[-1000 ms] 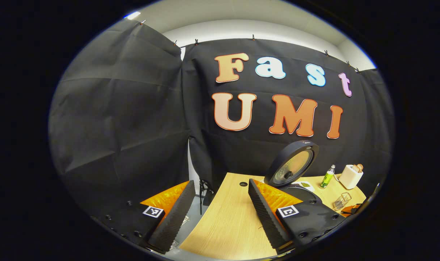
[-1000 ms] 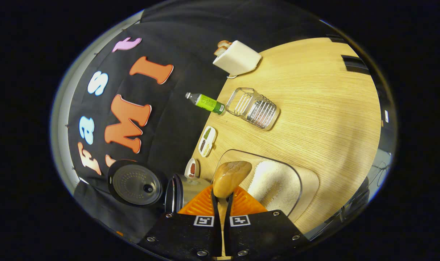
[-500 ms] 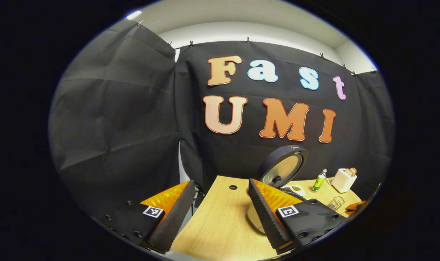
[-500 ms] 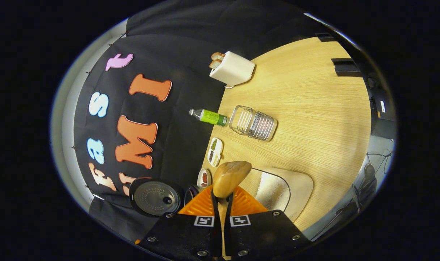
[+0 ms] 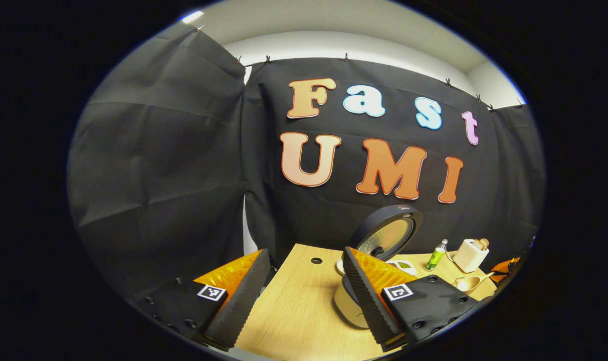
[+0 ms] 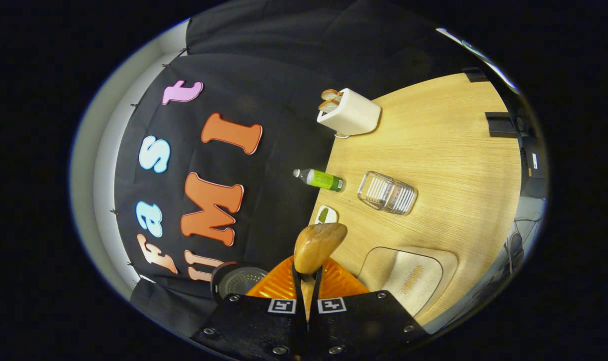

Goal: Close the left gripper, press the button to open the rice cooker; take a wooden spoon from the chopstick holder with the right hand, scoop a spoonful of rice and pour it into the rice cooker, then put the wooden spoon back into the chopstick holder.

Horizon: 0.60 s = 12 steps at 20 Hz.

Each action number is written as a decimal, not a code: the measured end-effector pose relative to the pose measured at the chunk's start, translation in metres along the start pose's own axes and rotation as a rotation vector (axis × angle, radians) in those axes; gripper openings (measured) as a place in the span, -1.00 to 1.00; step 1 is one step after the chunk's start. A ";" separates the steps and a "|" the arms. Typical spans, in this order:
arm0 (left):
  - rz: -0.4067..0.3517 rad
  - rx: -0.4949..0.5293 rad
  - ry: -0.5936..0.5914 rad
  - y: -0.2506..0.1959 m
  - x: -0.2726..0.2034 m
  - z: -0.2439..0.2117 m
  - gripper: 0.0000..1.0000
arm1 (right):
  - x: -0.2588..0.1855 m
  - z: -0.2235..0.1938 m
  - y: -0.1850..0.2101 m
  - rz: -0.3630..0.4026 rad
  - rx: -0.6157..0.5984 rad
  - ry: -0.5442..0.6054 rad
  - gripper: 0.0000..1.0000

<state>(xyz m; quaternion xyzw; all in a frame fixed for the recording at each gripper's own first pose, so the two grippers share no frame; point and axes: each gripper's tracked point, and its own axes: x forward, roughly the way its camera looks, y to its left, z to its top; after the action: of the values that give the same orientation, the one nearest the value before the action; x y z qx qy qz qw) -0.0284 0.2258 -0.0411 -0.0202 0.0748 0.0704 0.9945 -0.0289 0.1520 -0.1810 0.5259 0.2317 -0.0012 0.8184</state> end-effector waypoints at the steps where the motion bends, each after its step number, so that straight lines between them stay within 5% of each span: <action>1: 0.005 0.002 -0.003 0.002 -0.001 0.000 0.94 | 0.003 0.001 0.012 0.016 -0.001 0.002 -0.97; 12: 0.045 0.012 -0.001 0.023 0.004 0.000 0.96 | 0.062 -0.032 0.126 0.131 -0.086 0.058 -0.97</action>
<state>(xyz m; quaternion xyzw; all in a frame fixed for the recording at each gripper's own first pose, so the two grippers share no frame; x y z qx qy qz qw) -0.0279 0.2489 -0.0424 -0.0123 0.0750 0.0925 0.9928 0.0454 0.2509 -0.1069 0.5040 0.2206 0.0775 0.8315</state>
